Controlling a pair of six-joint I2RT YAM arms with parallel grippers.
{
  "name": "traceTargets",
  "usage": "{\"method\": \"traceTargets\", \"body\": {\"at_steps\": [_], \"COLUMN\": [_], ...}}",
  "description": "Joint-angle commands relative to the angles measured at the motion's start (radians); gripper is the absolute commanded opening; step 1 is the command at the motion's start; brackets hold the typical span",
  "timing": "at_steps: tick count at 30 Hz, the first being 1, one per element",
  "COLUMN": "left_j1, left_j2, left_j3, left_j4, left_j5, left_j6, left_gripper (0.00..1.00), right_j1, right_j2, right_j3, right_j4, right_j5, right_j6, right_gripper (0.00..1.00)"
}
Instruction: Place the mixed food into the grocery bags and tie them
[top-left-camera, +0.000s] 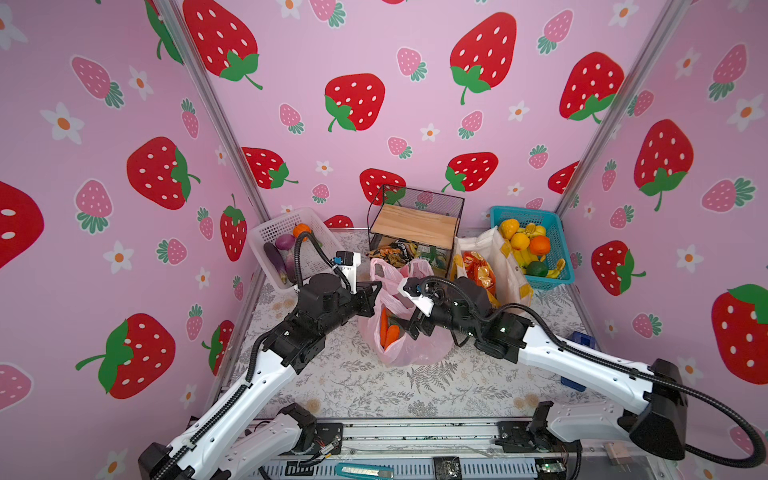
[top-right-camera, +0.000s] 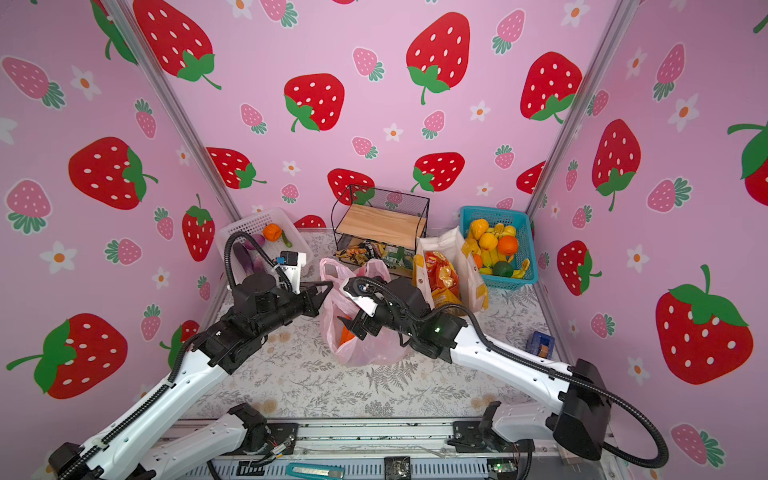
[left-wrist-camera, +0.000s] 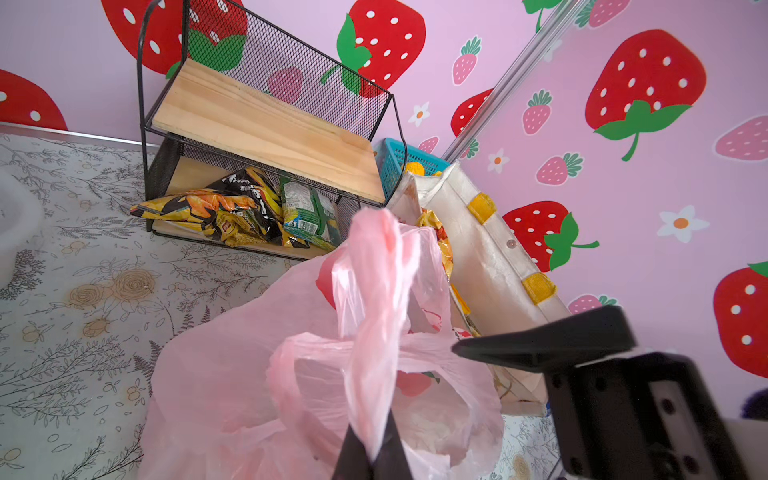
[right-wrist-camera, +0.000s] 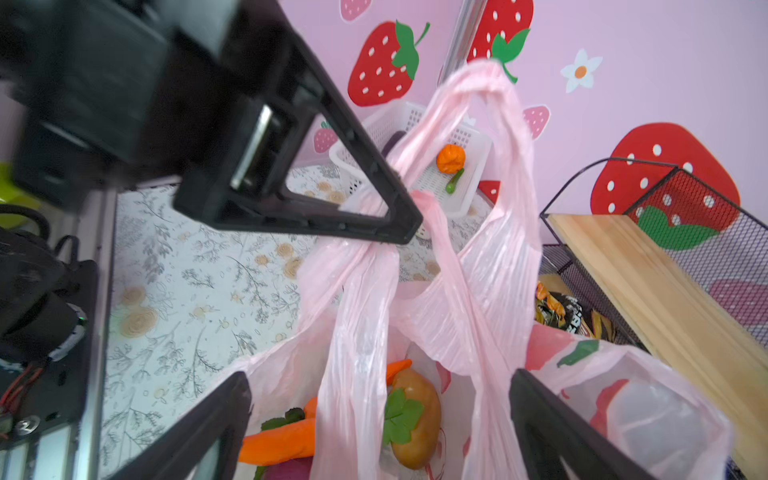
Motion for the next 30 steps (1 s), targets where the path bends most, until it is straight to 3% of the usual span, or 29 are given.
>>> {"method": "traceTargets", "body": {"at_steps": [1, 5, 11, 13, 18, 22, 30], "left_j1": [0.002, 0.001, 0.001, 0.001, 0.001, 0.001, 0.001], "left_j2": [-0.024, -0.034, -0.047, -0.053, -0.061, -0.071, -0.130], "left_j3": [0.008, 0.008, -0.004, -0.008, -0.012, -0.010, -0.003], "left_j4": [0.001, -0.010, -0.009, -0.008, -0.018, -0.025, -0.027], "left_j5": [-0.020, -0.024, -0.029, -0.031, -0.036, -0.036, -0.108], "left_j6": [-0.003, 0.001, 0.003, 0.006, 0.011, 0.010, -0.032], "left_gripper": [0.00, 0.00, 0.00, 0.00, 0.00, 0.00, 0.00], "right_j1": [0.002, 0.005, 0.000, -0.010, -0.027, -0.050, -0.192], "right_j2": [0.034, 0.059, 0.107, 0.130, 0.118, 0.056, -0.091], "right_j3": [0.020, 0.012, 0.008, 0.013, -0.013, -0.055, -0.094], "right_j4": [0.058, 0.093, 0.117, 0.117, 0.163, 0.224, 0.329], "right_j5": [0.140, 0.211, 0.227, 0.206, 0.119, 0.066, -0.097], "right_j6": [-0.063, -0.081, -0.084, -0.064, -0.010, 0.038, 0.178], "right_gripper": [1.00, 1.00, 0.97, 0.88, 0.48, 0.02, 0.00]}}
